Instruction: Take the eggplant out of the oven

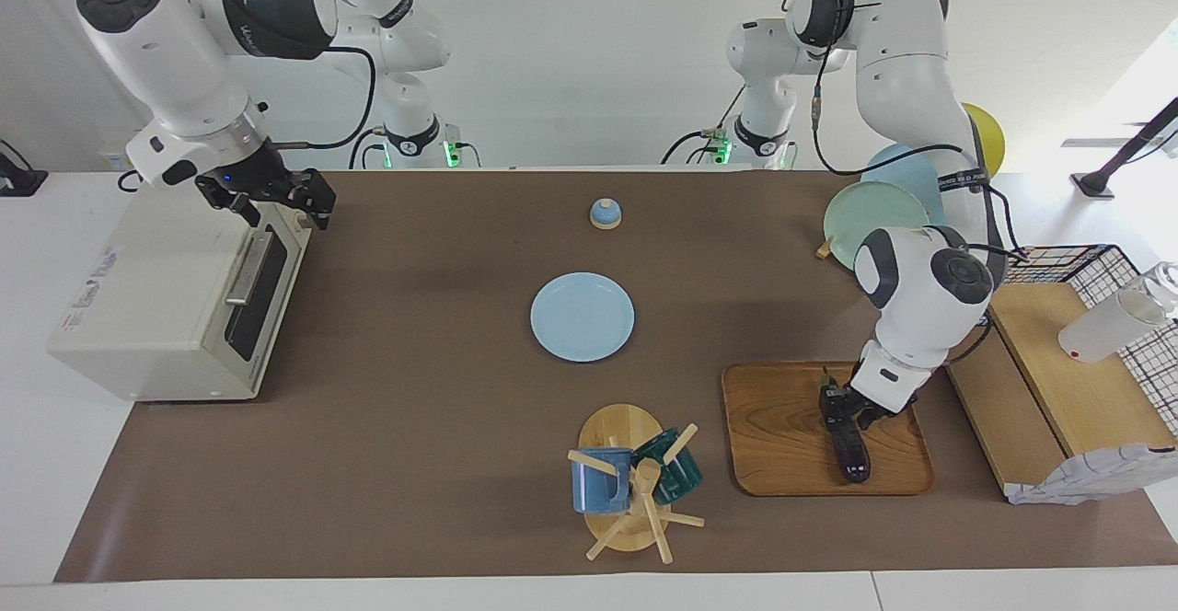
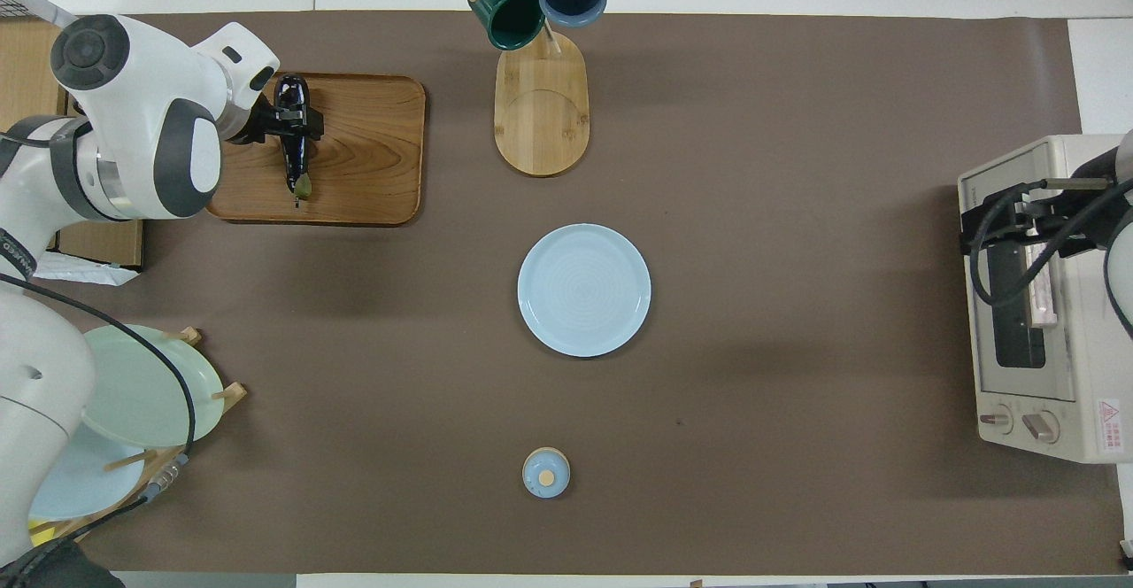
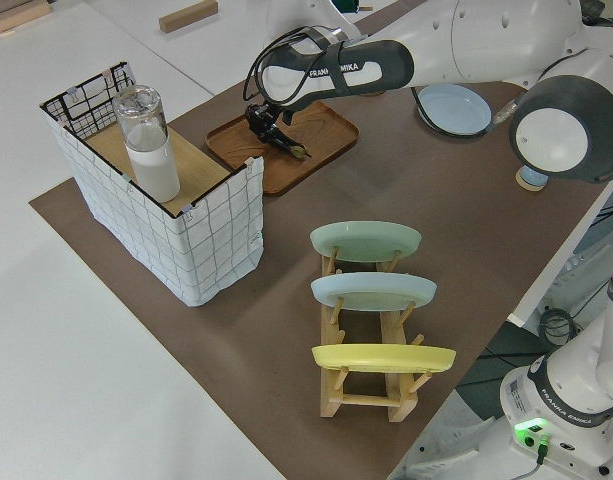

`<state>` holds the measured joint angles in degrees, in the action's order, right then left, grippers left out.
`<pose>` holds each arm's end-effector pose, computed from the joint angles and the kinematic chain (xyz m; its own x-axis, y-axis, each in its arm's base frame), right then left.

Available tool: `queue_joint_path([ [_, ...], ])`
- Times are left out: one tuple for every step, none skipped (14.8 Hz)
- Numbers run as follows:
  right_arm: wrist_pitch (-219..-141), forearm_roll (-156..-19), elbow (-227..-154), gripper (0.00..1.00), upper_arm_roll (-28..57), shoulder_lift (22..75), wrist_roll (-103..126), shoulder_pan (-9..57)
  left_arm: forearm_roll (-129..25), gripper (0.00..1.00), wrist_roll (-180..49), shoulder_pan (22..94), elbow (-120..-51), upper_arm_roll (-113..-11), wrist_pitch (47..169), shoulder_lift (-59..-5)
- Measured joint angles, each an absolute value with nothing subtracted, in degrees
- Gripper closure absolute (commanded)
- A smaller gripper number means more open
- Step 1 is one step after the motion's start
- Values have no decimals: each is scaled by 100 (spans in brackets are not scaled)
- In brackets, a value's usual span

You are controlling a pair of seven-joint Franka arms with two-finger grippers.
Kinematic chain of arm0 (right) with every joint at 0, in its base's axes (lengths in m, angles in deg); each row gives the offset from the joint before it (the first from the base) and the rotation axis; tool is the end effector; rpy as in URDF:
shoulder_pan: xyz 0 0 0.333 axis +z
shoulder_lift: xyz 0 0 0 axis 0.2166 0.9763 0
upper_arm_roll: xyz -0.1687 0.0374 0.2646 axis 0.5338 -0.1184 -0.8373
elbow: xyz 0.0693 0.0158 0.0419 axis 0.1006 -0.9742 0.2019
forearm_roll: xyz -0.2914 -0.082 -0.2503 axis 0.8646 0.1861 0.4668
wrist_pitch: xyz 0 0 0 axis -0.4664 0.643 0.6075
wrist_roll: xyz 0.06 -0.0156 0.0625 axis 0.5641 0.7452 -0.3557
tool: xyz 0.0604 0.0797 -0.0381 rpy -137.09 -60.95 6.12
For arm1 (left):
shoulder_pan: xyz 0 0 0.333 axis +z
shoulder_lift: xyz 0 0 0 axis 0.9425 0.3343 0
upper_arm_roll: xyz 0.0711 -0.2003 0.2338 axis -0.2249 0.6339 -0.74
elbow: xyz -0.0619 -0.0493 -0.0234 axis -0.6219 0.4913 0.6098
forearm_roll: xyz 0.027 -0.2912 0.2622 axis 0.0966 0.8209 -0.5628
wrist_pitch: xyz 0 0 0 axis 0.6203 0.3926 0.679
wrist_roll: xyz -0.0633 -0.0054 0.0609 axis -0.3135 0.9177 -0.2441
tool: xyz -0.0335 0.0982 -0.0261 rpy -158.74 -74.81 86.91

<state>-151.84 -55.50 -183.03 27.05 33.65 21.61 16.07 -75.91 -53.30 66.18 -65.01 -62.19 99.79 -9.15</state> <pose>0.5499 -0.0195 0.5710 0.9905 -0.0630 -0.1224 -0.0605 -0.9979 0.0234 0.7094 -0.0838 0.3273 0.9886 -0.0401 0.1451 -0.0486 -0.9973 0.0549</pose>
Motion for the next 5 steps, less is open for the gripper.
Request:
queue_joint_path([
  [-15177,-5550,-18302,0,2706,3357,2161,1607,-7586,0,-5330,6619,-6477,-6219,9900,-951],
  [-15175,-5550,-18302,0,2706,3351,2161,1607,-7565,0,-5330,6619,-6452,-6218,9769,-1026],
  [-15173,-5550,-18303,0,2706,3342,2161,1607,-7503,0,-5335,6619,-6426,-6218,9586,-1139],
  [-15159,-5550,-18305,0,2706,3327,2161,1607,-7432,0,-5340,6619,-6415,-6218,9386,-1300],
  [-15139,-5550,-18314,0,2706,3309,2161,1609,-7395,0,-5347,6619,-6410,-6218,9148,-1494],
])
